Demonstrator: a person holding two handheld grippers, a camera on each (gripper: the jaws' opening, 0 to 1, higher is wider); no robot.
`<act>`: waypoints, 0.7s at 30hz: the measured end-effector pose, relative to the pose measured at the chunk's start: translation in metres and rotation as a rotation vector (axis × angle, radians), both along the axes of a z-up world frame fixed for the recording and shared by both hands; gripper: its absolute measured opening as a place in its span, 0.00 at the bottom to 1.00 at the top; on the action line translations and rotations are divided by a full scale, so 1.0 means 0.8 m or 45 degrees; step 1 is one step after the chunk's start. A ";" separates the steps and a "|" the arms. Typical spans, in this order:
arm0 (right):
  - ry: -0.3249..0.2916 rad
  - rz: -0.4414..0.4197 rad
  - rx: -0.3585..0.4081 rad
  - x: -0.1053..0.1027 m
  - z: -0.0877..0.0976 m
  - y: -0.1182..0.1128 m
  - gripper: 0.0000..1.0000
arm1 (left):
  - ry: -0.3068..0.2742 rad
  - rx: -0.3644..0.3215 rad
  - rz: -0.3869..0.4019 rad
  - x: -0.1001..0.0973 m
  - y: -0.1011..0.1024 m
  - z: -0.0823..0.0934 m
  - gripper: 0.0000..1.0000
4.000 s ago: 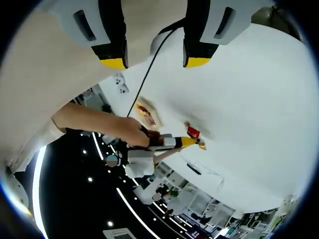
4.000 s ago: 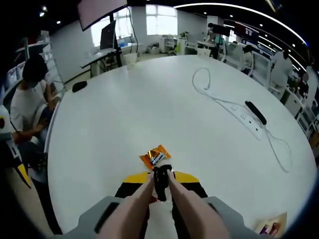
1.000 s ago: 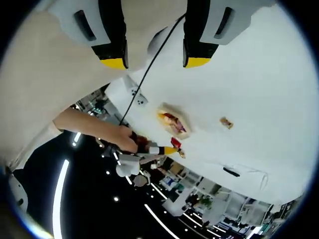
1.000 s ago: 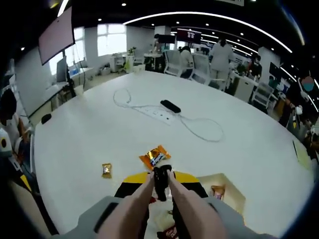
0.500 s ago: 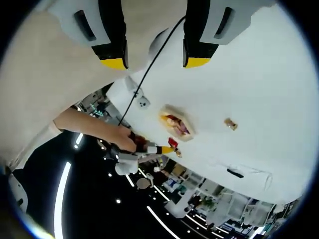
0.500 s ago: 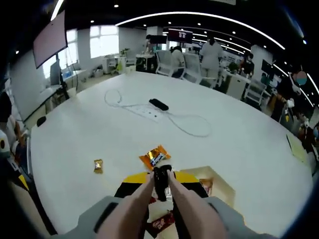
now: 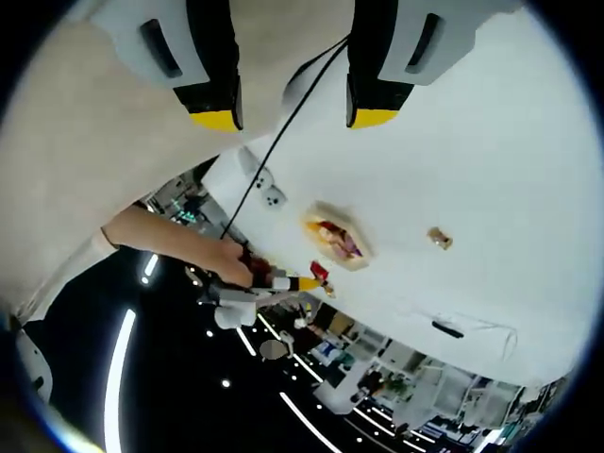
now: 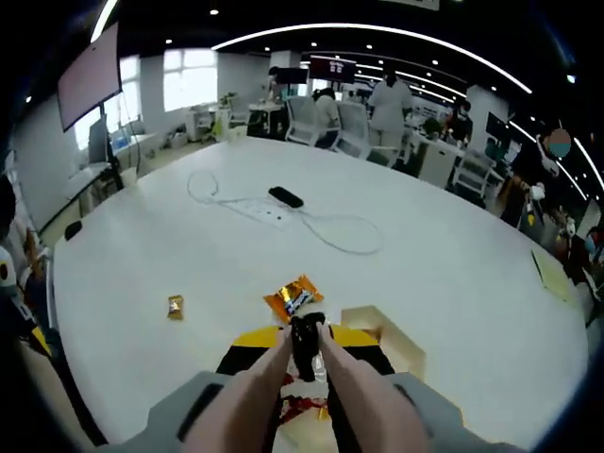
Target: Place the target food into the container with the food tongs after gripping and lifting it, then release it inside without dropping or visibly crushing the food.
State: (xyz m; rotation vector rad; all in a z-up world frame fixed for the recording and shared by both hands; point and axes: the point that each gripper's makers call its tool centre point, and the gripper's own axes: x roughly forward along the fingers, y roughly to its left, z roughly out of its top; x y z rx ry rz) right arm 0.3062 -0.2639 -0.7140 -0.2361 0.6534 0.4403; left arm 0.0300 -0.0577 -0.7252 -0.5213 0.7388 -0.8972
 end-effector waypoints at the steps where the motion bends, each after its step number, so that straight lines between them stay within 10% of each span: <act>1: -0.004 -0.008 0.000 0.000 0.002 -0.003 0.16 | -0.001 -0.002 -0.001 0.000 -0.001 0.001 0.43; 21: -0.014 -0.099 0.017 -0.010 0.017 -0.037 0.16 | -0.026 0.000 -0.049 0.005 -0.014 0.006 0.43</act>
